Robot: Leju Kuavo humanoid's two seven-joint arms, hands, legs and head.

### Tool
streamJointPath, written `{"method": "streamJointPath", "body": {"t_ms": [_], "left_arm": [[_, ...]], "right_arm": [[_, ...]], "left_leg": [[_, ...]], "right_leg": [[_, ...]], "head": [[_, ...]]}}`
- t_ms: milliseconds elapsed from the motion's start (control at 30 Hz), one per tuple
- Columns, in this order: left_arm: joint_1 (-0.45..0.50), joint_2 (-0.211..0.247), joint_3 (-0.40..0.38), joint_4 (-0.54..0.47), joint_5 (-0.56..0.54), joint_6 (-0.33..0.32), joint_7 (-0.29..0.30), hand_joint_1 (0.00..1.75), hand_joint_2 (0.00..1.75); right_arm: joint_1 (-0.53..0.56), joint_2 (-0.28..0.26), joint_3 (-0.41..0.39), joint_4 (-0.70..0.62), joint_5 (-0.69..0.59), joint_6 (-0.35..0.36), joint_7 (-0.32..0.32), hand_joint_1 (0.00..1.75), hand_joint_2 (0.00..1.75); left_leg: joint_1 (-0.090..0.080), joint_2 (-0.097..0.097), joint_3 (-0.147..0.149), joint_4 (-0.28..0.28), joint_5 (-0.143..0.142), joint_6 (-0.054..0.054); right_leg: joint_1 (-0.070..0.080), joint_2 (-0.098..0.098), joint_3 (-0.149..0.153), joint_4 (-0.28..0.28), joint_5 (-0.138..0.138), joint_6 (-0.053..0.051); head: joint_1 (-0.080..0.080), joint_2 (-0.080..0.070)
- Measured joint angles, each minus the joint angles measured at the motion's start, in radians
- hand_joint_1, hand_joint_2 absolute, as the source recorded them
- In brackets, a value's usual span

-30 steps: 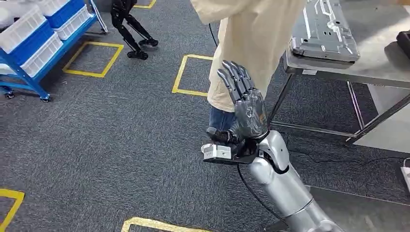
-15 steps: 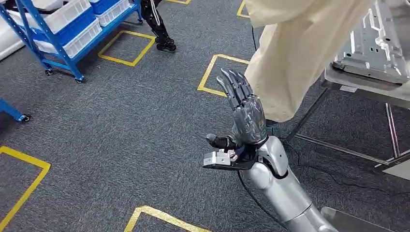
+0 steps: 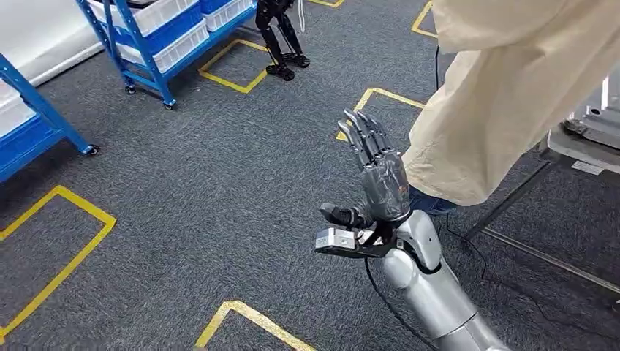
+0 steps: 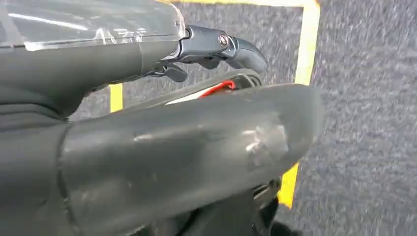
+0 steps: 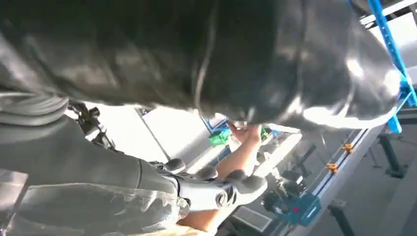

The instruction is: Take the parts from the cabinet and place them on the table.

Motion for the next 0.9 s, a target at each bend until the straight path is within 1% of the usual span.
{"method": "streamJointPath", "body": {"t_ms": [33,67,100,133,167,200,233,267,300,333,367,400,467,500,533,567,600,633,667,700,733,767,800,833,867,900], "left_arm": [[0.003,0.0,0.0,0.0,-0.002,0.0,0.001,0.0,0.0],[0.003,0.0,0.0,0.0,-0.002,0.0,0.002,0.0,0.0],[-0.001,0.0,0.0,0.0,-0.002,0.0,0.002,0.0,0.0],[-0.004,0.0,0.0,0.0,-0.003,0.0,0.003,0.0,0.0],[-0.004,-0.001,0.0,0.0,-0.003,0.0,0.003,0.0,0.0],[-0.003,-0.001,0.0,0.0,-0.006,0.0,0.005,0.0,0.0],[-0.002,-0.001,0.0,0.0,-0.006,0.0,0.006,0.0,0.0],[0.0,-0.001,0.0,0.0,-0.006,0.0,0.006,0.0,0.0],[0.0,-0.001,0.0,0.0,-0.006,0.0,0.006,0.0,0.0],[-0.001,-0.001,0.0,0.0,-0.006,0.0,0.006,0.0,0.0],[-0.003,-0.001,0.0,0.0,-0.006,0.0,0.007,0.0,0.0],[-0.005,-0.001,0.0,0.0,-0.006,0.0,0.007,0.0,0.0],[-0.005,-0.001,0.0,0.0,-0.006,0.0,0.009,0.0,0.0],[-0.004,-0.001,0.0,0.0,-0.009,0.0,0.01,0.0,0.0],[-0.002,-0.001,0.0,0.0,-0.009,0.0,0.01,0.0,0.0],[-0.002,-0.002,0.0,0.0,-0.009,-0.002,0.01,0.0,0.0],[-0.005,-0.002,0.0,0.0,-0.01,-0.003,0.011,0.0,0.0],[-0.009,-0.003,0.0,0.0,-0.011,-0.003,0.011,0.0,0.0],[-0.012,-0.005,0.0,0.0,-0.013,-0.005,0.011,0.0,0.0],[-0.012,-0.005,0.0,0.0,-0.014,-0.006,0.011,0.0,0.0],[-0.012,-0.005,0.0,0.0,-0.018,-0.006,0.011,0.0,0.0],[-0.011,-0.005,0.0,0.0,-0.018,-0.006,0.011,0.0,0.0],[-0.01,-0.005,0.0,0.0,-0.018,-0.006,0.011,0.0,0.0],[-0.009,-0.005,0.0,0.0,-0.018,-0.006,0.011,0.0,0.0],[-0.01,-0.006,0.0,0.0,-0.019,-0.006,0.011,0.0,0.0],[-0.013,-0.008,0.0,0.0,-0.019,-0.007,0.011,0.0,0.0]], "right_arm": [[-0.002,0.0,0.0,0.0,0.0,0.0,0.0,0.0,0.0],[-0.001,0.0,0.0,0.0,0.0,0.0,-0.001,0.0,0.0],[-0.002,0.0,0.0,0.0,0.001,0.0,-0.003,0.0,0.0],[-0.001,0.0,-0.002,0.001,0.001,0.0,-0.003,0.0,0.0],[0.0,0.0,-0.002,0.002,0.001,0.0,-0.003,0.0,0.0],[0.0,0.0,-0.002,0.004,0.002,0.0,-0.003,0.0,0.0],[0.001,0.0,-0.002,0.004,0.002,0.0,-0.003,0.0,0.0],[0.001,0.0,-0.002,0.005,0.002,0.0,-0.003,0.0,0.0],[0.001,0.0,-0.002,0.005,0.002,0.0,-0.003,0.0,0.0],[0.001,0.0,-0.002,0.005,0.001,0.0,-0.003,0.0,0.0],[0.001,0.0,-0.002,0.005,0.001,0.0,-0.003,0.0,0.0],[0.001,0.0,-0.002,0.006,0.001,0.0,-0.003,0.0,0.0],[0.003,0.0,-0.002,0.008,0.001,0.0,-0.003,0.0,0.0],[0.003,0.0,-0.002,0.01,0.001,0.0,-0.004,0.0,0.0],[0.003,0.0,-0.002,0.011,0.001,0.0,-0.006,0.0,0.0],[0.004,0.0,-0.002,0.013,0.002,0.0,-0.009,0.0,0.0],[0.007,-0.001,-0.002,0.015,0.002,0.0,-0.011,0.0,0.0],[0.014,-0.002,-0.002,0.019,0.002,0.0,-0.011,0.0,0.0],[0.024,-0.003,-0.002,0.025,0.002,0.0,-0.012,0.0,0.0],[0.033,-0.003,-0.002,0.033,0.002,0.0,-0.012,0.0,0.0],[0.039,-0.003,-0.002,0.039,0.002,0.0,-0.012,0.0,0.0],[0.04,-0.003,-0.002,0.045,0.002,0.0,-0.012,0.0,0.0],[0.04,-0.004,-0.002,0.05,0.002,0.0,-0.012,0.0,0.0],[0.04,-0.004,-0.002,0.052,0.002,0.0,-0.012,0.0,0.0],[0.039,-0.004,-0.002,0.056,0.002,0.0,-0.012,0.0,0.0],[0.041,-0.004,-0.002,0.06,0.002,0.0,-0.012,0.0,0.0]], "left_leg": [[0.0,0.035,-0.002,0.014,-0.01,0.0],[-0.004,0.087,-0.018,0.049,-0.034,-0.005],[0.0,0.112,-0.053,0.118,-0.072,-0.009],[0.002,0.123,-0.091,0.195,-0.107,-0.012],[0.003,0.128,-0.126,0.264,-0.132,-0.015],[0.005,0.131,-0.141,0.297,-0.134,-0.018],[0.006,0.134,-0.133,0.281,-0.115,-0.019],[0.006,0.139,-0.099,0.219,-0.077,-0.018],[0.006,0.152,-0.051,0.133,-0.037,-0.015],[0.004,0.181,0.002,0.043,-0.003,-0.009],[-0.008,0.232,0.018,0.006,-0.024,-0.001],[-0.01,0.218,0.02,0.0,-0.015,0.006],[-0.012,0.194,0.013,0.003,-0.014,0.013],[-0.013,0.181,0.013,-0.001,-0.013,0.018],[-0.001,0.17,0.021,-0.012,-0.006,0.027],[-0.002,0.161,0.023,-0.015,-0.004,0.03],[-0.002,0.153,0.022,-0.015,-0.003,0.037],[-0.002,0.143,0.021,-0.015,-0.002,0.04],[-0.003,0.128,0.02,-0.015,-0.002,0.041],[-0.003,0.112,0.02,-0.014,-0.002,0.041],[-0.003,0.097,0.02,-0.014,-0.002,0.041],[-0.003,0.083,0.021,-0.012,-0.002,0.041],[-0.003,0.07,0.021,-0.009,-0.003,0.04],[-0.003,0.057,0.021,-0.006,-0.004,0.038],[-0.002,0.046,0.018,-0.004,-0.006,0.035],[-0.01,0.037,0.011,0.007,-0.009,0.027]], "right_leg": [[0.0,-0.017,0.008,-0.008,0.003,-0.005],[0.001,-0.025,0.012,-0.013,0.004,-0.007],[0.004,-0.042,0.014,-0.013,0.003,-0.015],[0.006,-0.057,0.014,-0.012,0.002,-0.017],[0.007,-0.073,0.013,-0.012,0.0,-0.019],[0.007,-0.087,0.013,-0.011,-0.001,-0.019],[0.007,-0.1,0.014,-0.011,-0.003,-0.018],[0.007,-0.113,0.015,-0.009,-0.005,-0.016],[0.006,-0.124,0.017,-0.006,-0.009,-0.013],[0.007,-0.134,0.022,-0.005,-0.013,-0.009],[0.012,-0.144,0.024,-0.005,-0.016,-0.005],[0.018,-0.152,0.023,-0.002,-0.019,0.001],[0.021,-0.171,0.029,-0.008,-0.019,0.009],[0.02,-0.182,0.033,-0.011,-0.02,0.013],[0.015,-0.168,0.033,-0.007,-0.03,0.024],[0.011,-0.112,0.027,0.016,-0.049,0.027],[0.01,-0.076,-0.002,0.075,-0.086,0.028],[0.011,-0.06,-0.041,0.152,-0.123,0.028],[0.011,-0.052,-0.081,0.231,-0.153,0.028],[0.011,-0.05,-0.112,0.286,-0.162,0.029],[0.011,-0.049,-0.12,0.291,-0.145,0.028],[0.01,-0.049,-0.108,0.253,-0.11,0.026],[0.01,-0.045,-0.077,0.18,-0.06,0.022],[0.009,-0.031,-0.042,0.097,-0.014,0.018],[0.008,0.012,-0.016,0.03,0.008,0.013],[0.002,0.042,-0.005,0.006,-0.002,0.01]], "head": [[0.0,0.0],[-0.004,0.0],[-0.003,0.0],[-0.004,0.0],[-0.003,0.0],[-0.004,0.0],[-0.004,0.0],[-0.004,0.0],[-0.004,0.0],[-0.004,0.0],[-0.004,0.0],[-0.003,0.0],[-0.003,0.0],[-0.003,0.0],[-0.003,0.0],[-0.003,0.0],[-0.003,0.0],[-0.003,0.0],[-0.003,0.0],[-0.003,0.0],[-0.003,0.0],[-0.003,0.0],[-0.003,0.0],[-0.003,0.0],[-0.003,0.0],[-0.003,0.0]]}}
